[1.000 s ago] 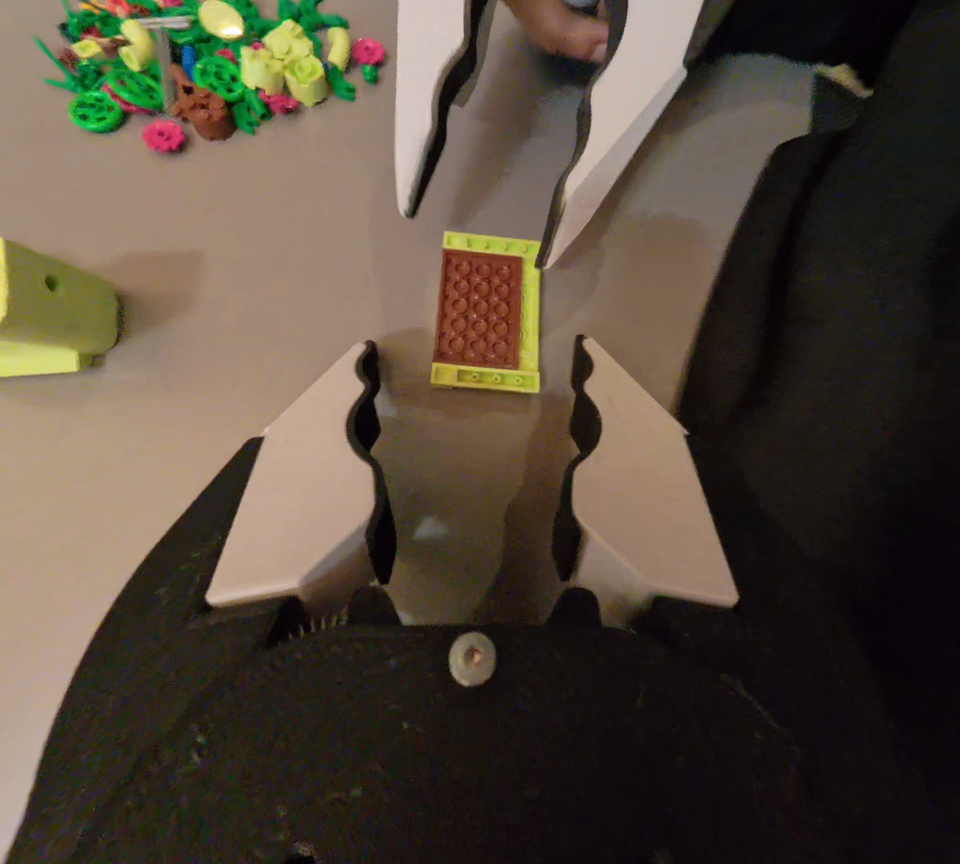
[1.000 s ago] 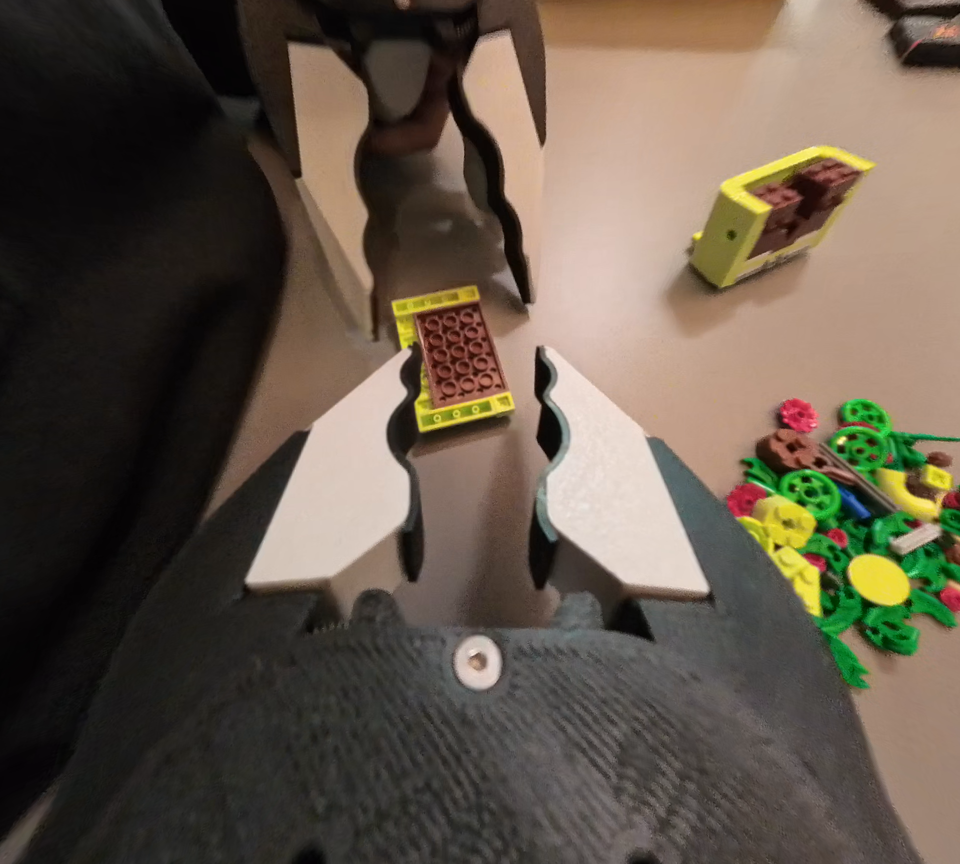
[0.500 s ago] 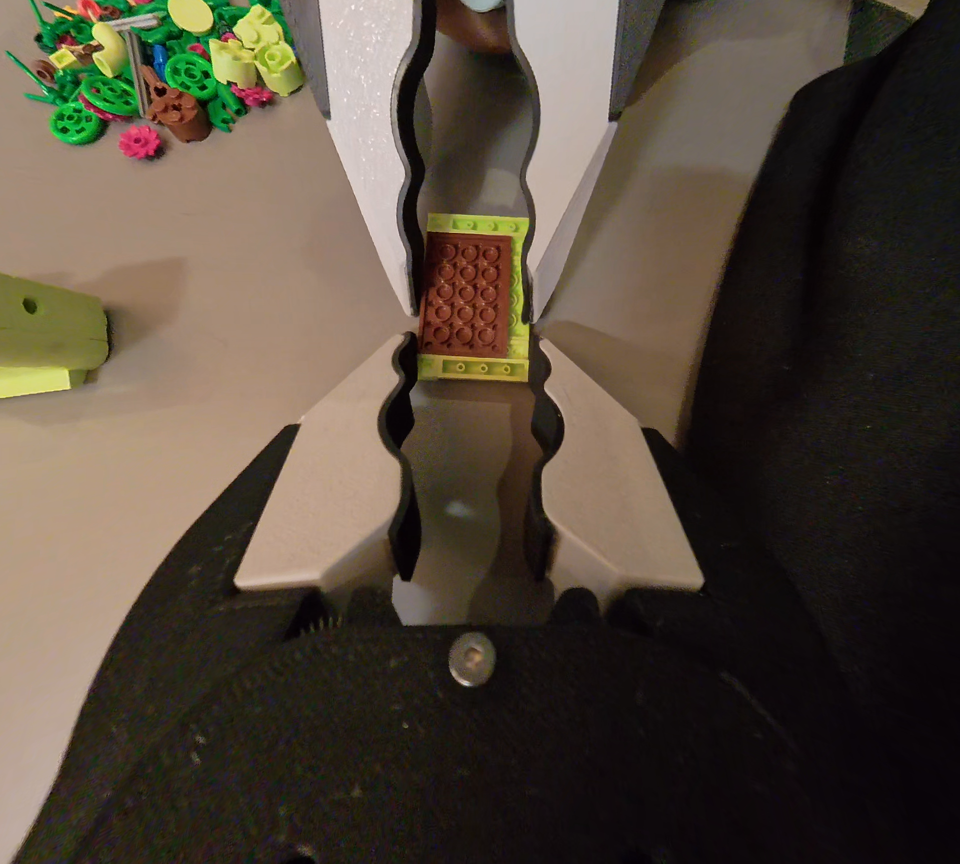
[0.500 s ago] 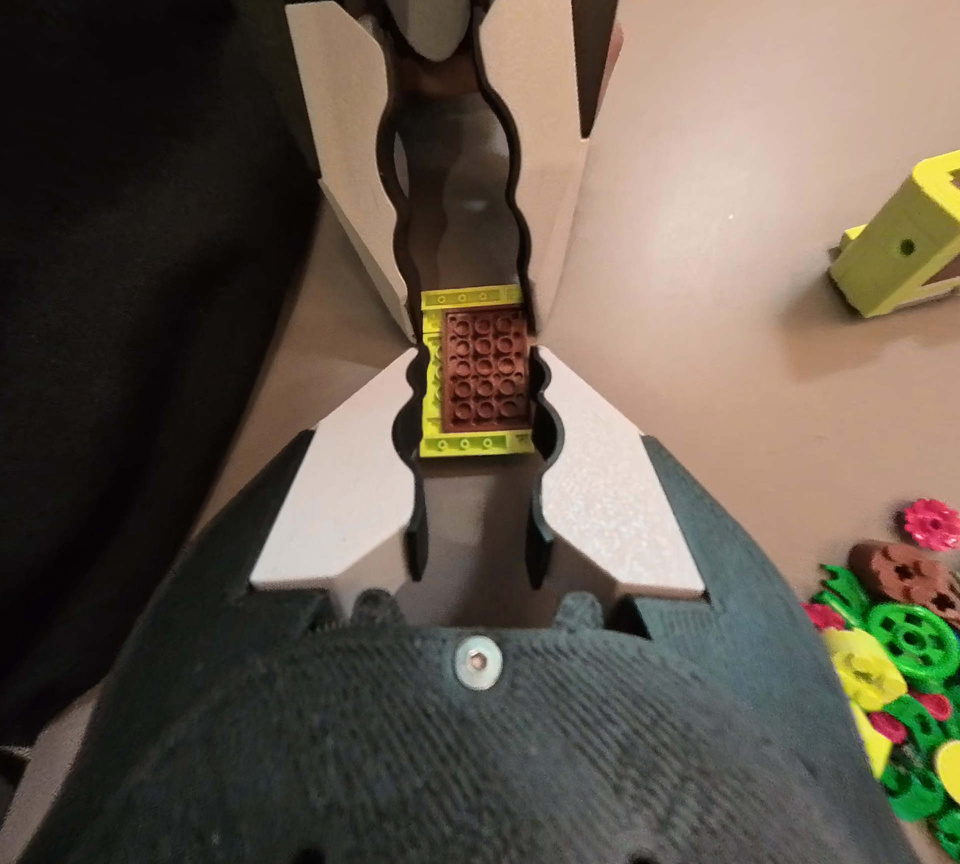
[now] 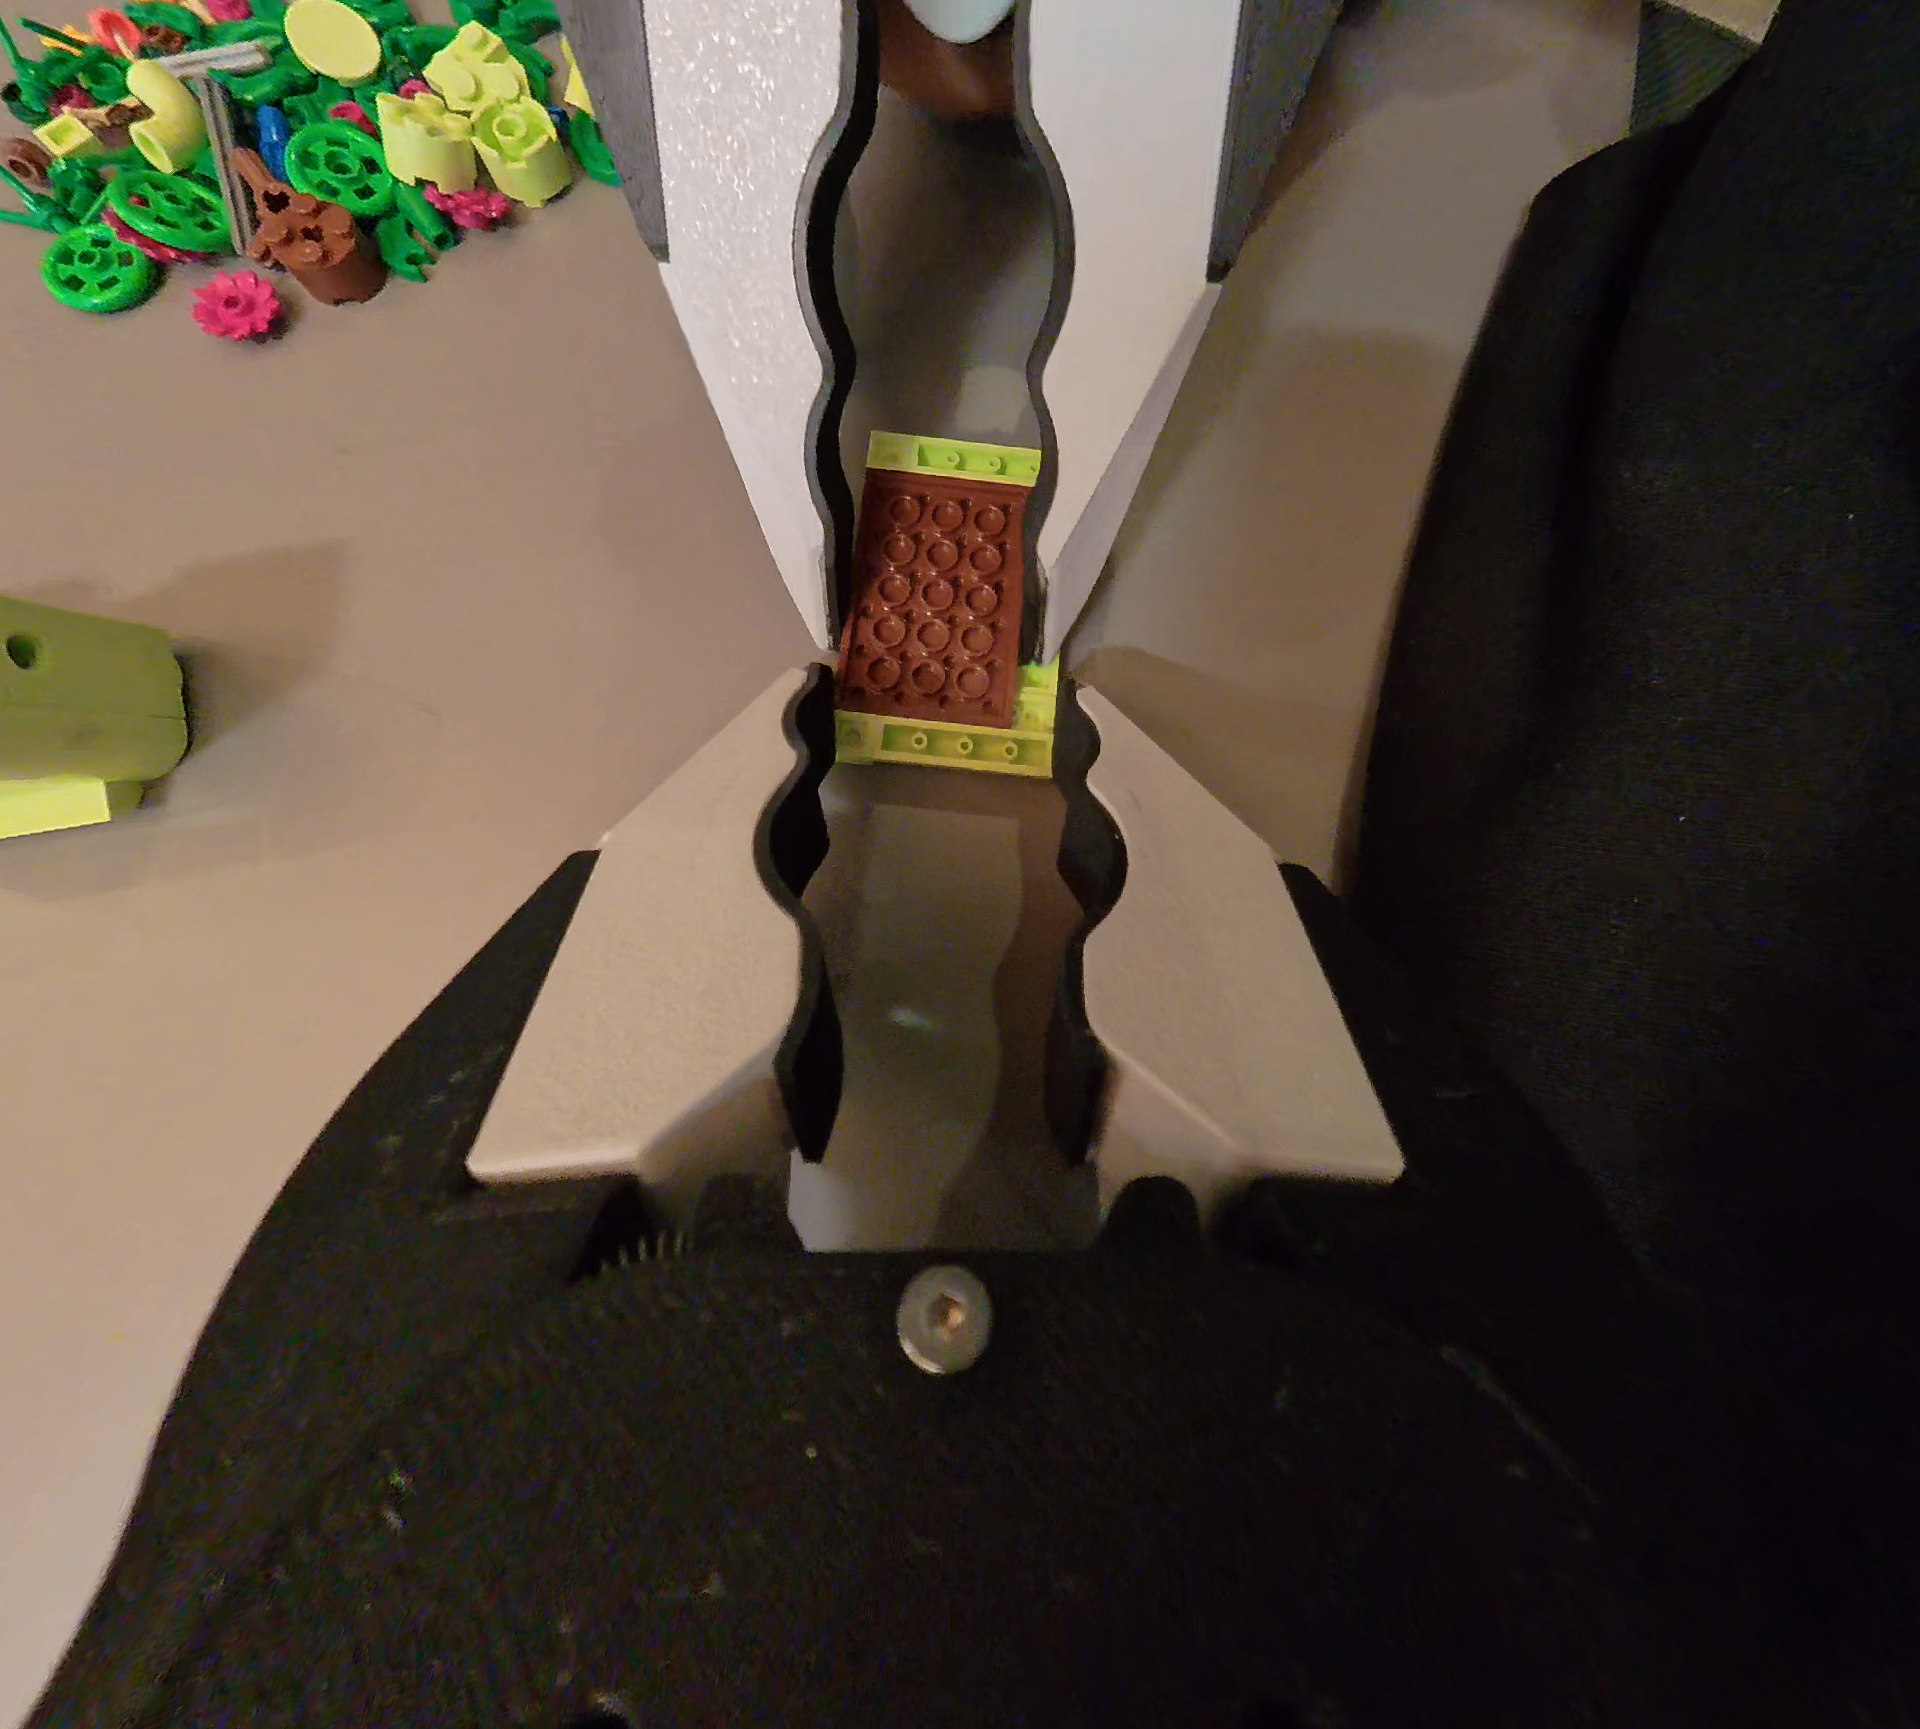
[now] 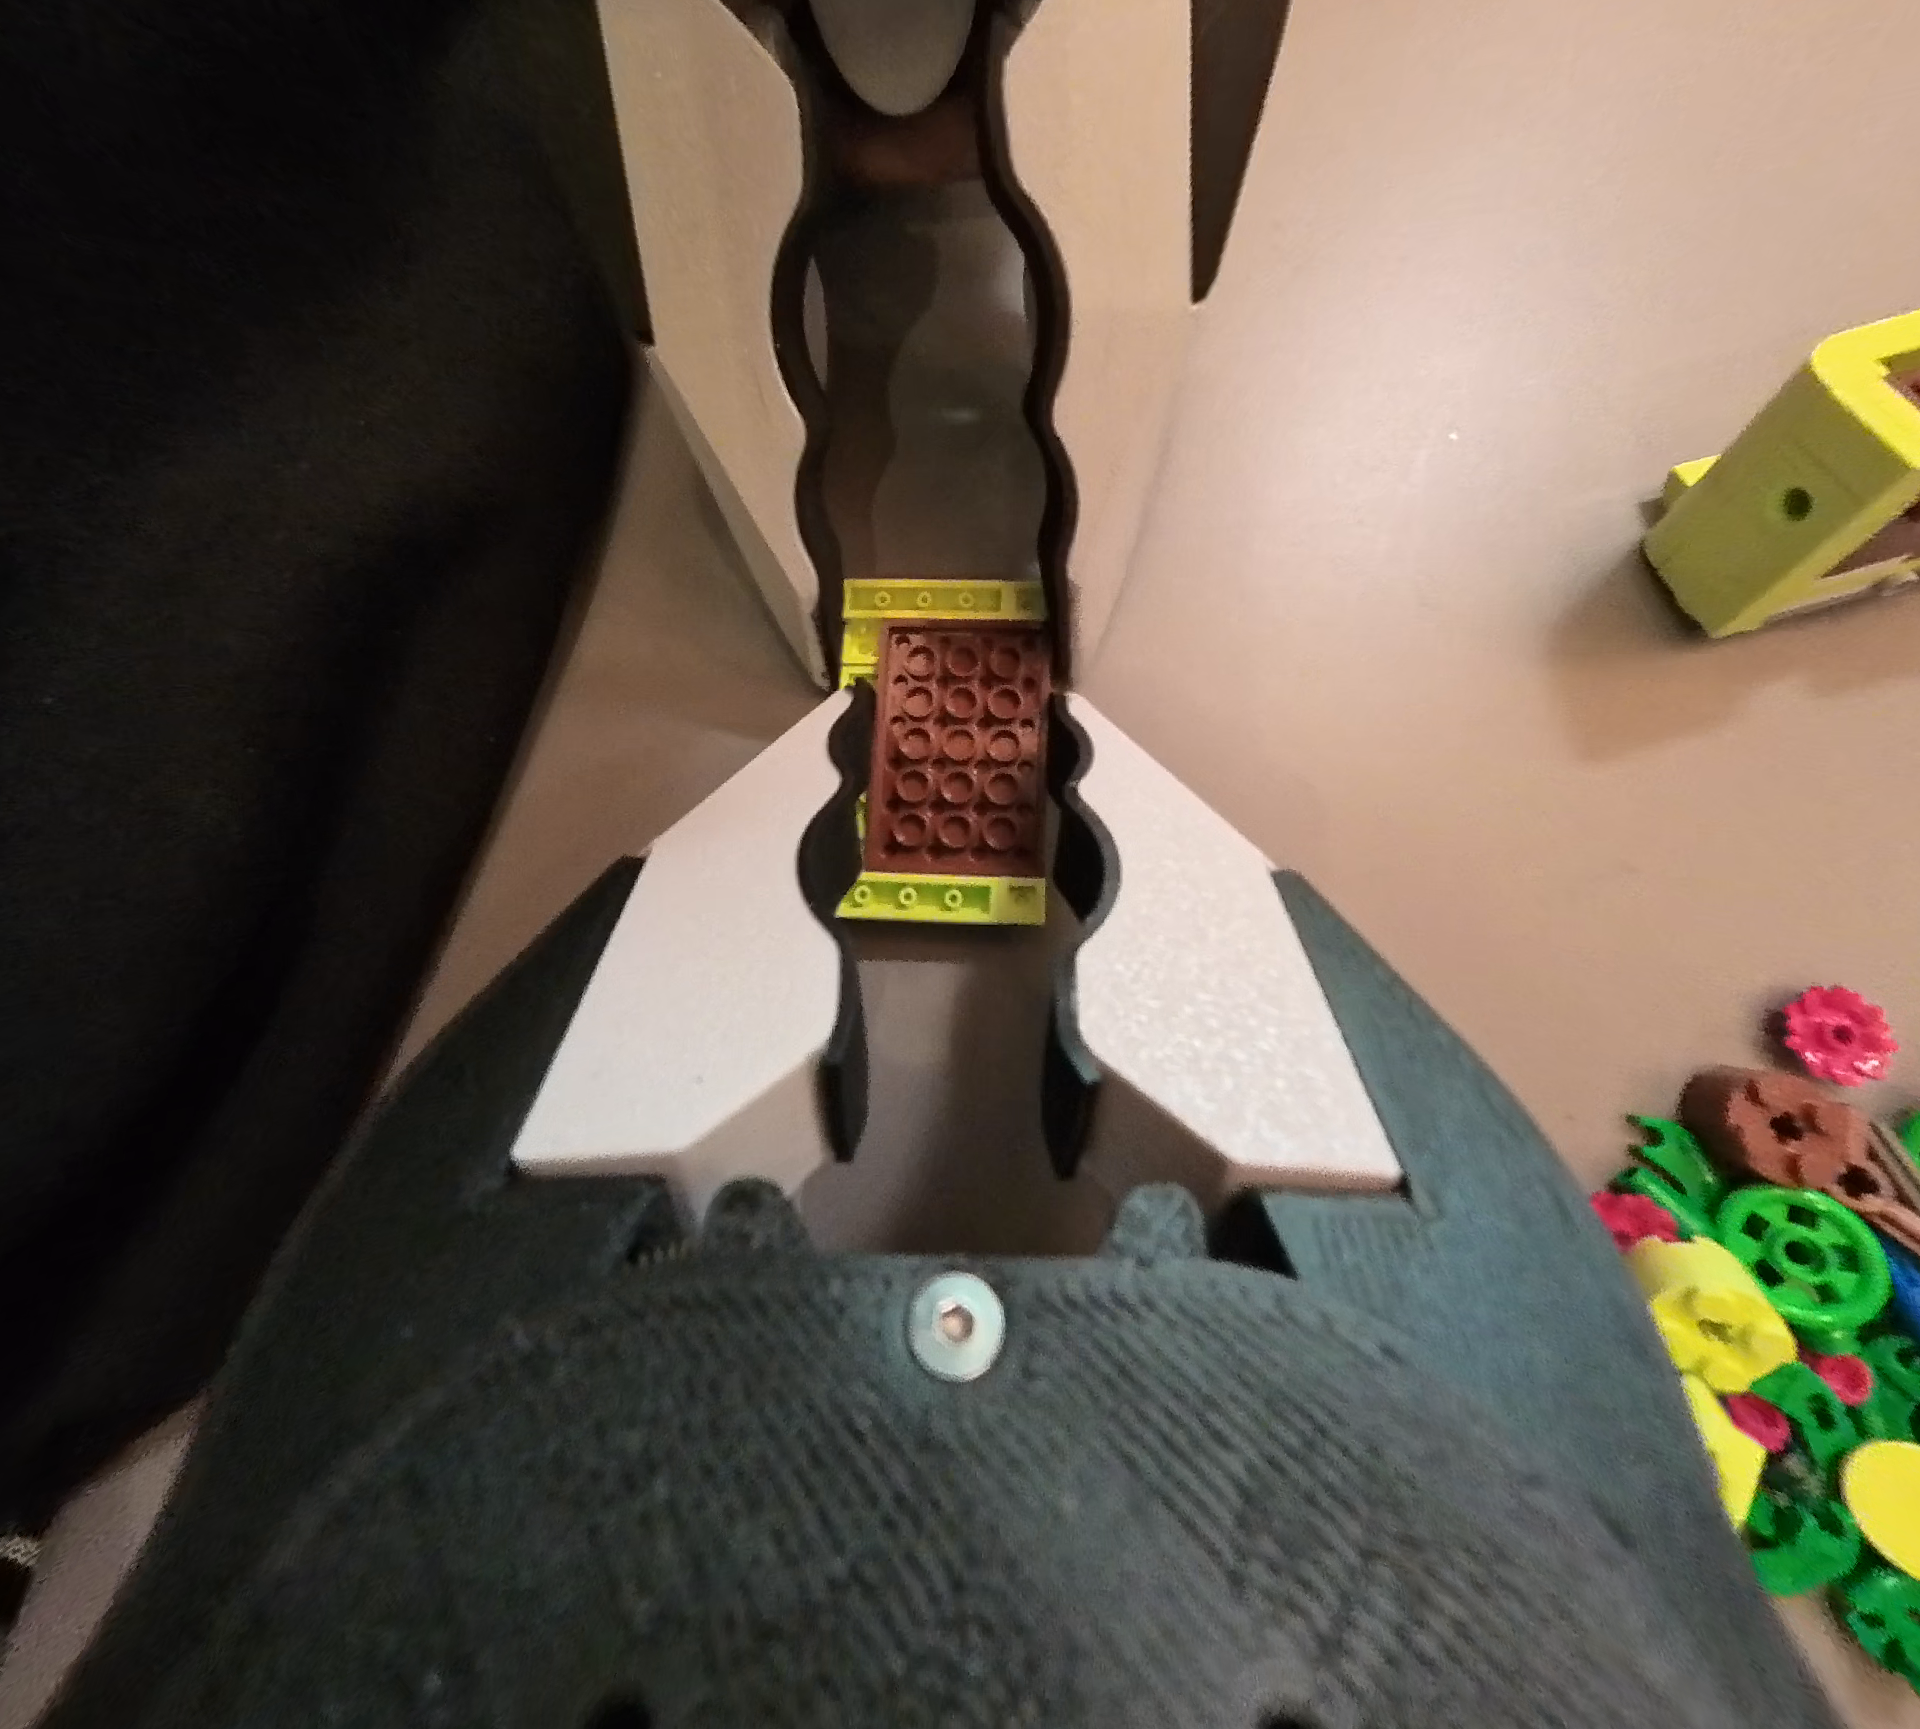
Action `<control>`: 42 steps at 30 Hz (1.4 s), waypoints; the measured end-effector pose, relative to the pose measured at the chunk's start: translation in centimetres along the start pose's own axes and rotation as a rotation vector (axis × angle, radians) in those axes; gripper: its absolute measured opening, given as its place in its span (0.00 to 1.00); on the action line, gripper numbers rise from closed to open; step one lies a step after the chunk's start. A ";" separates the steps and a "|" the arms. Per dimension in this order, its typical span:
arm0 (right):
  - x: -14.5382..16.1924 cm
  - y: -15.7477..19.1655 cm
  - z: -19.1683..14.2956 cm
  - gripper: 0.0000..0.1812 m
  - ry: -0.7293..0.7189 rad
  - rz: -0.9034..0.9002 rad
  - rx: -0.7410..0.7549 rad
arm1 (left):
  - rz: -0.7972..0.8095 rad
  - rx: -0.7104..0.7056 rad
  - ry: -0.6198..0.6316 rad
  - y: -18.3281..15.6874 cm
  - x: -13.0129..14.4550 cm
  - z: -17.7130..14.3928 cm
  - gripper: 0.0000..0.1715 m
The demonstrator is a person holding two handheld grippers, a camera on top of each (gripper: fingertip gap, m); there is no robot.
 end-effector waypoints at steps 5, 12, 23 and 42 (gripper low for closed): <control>0.3 0.3 0.0 0.18 -0.056 0.029 0.046 | -0.016 0.017 0.004 0.1 0.0 0.1 0.23; 0.2 0.9 -0.1 0.17 -0.056 -0.041 0.118 | -0.031 0.033 0.008 0.2 0.0 0.1 0.24; -0.1 1.6 -0.3 0.17 -0.085 -0.133 0.161 | -0.032 0.053 0.005 -0.1 -0.1 0.1 0.24; 0.3 1.4 -0.4 0.17 -0.081 -0.075 0.086 | 0.013 0.027 -0.002 -0.5 -0.1 0.0 0.26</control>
Point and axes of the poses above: each gripper's, where its closed fingertips meet, z out along the fingers, x out of its underside, y = z × x across the jaws, the point moved 7 cm from there along -z, back along the fingers, and after that the axes turned 13 degrees about -x, right-handed, at the moved point
